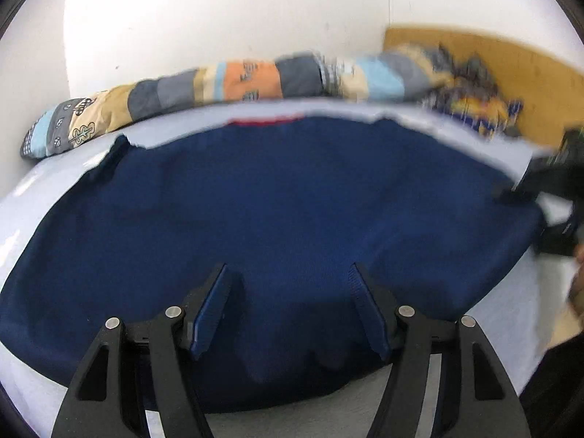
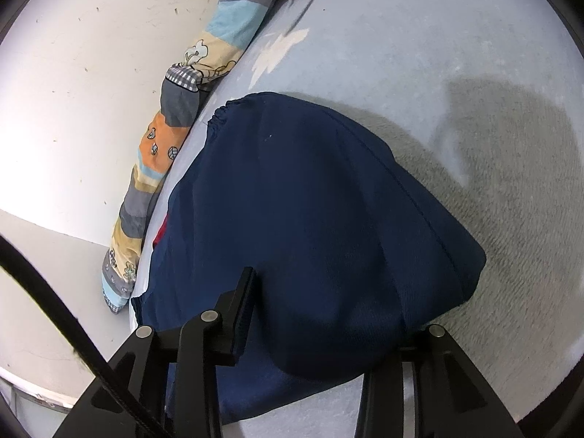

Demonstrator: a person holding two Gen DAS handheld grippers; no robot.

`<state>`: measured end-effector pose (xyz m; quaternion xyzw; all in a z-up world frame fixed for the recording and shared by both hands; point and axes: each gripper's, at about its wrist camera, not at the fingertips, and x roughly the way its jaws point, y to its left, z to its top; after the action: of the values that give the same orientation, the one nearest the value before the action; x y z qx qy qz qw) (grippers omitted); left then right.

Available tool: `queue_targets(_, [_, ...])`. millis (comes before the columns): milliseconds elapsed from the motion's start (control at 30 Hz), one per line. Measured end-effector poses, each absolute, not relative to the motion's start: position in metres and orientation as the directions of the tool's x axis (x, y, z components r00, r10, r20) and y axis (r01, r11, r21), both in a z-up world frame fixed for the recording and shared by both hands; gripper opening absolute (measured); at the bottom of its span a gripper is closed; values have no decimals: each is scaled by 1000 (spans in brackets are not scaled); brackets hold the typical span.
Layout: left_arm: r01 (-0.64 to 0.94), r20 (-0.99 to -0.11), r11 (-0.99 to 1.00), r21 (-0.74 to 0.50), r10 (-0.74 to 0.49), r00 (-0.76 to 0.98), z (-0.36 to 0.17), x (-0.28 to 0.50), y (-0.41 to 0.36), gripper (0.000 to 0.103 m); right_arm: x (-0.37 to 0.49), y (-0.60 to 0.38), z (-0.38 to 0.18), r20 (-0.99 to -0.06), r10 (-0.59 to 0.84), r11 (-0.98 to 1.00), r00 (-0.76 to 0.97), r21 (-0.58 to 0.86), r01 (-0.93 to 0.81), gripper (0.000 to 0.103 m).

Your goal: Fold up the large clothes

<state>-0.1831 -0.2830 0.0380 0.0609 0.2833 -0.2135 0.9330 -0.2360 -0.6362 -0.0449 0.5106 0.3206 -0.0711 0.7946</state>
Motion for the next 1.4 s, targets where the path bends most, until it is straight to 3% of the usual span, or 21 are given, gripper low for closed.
queue_targets(67, [439,-534,898,14,-364,763,45,-189,-283,66,-235,-637,-45,-578,217,458,786,772,441,45])
queue_targets(167, [452,-601,891,47,-336,725,28,-184,-292,69,-234,-635,-45,-573,214,456,791,775,438,51])
queue_targets(233, [440,-584,897,46,-333,740,26,-186,-291,69,-234,-633,-44,-570,214,459,794,776,433,54])
queue_targets(333, [406,-552,913,43,-317,771,37,-192,-290,69,-234,-632,-45,-570,213,462,794,775,432,54])
queue_targets(433, [376,-548,924,67,-281,788,35,-195,-290,84,-235,-633,-46,-564,213,454,798,780,430,55])
queue_targets(900, [337,-599,940,44,-245,762,26,-186,-287,91,-236,-635,-55,-537,240,437,809,803,405,56])
queue_targets(1167, [334,-608,941,43,-241,757,26,-184,-285,93,-235,-626,-50,-556,184,483,811,769,418,56])
queue_targets(1300, [330,-610,943,47,-235,757,26,-184,-286,94,-238,-630,-54,-534,185,447,825,794,413,46])
queue_targets(1400, [329,-611,943,48,-233,757,26,-183,-285,94,-240,-636,-57,-506,214,408,836,824,394,30])
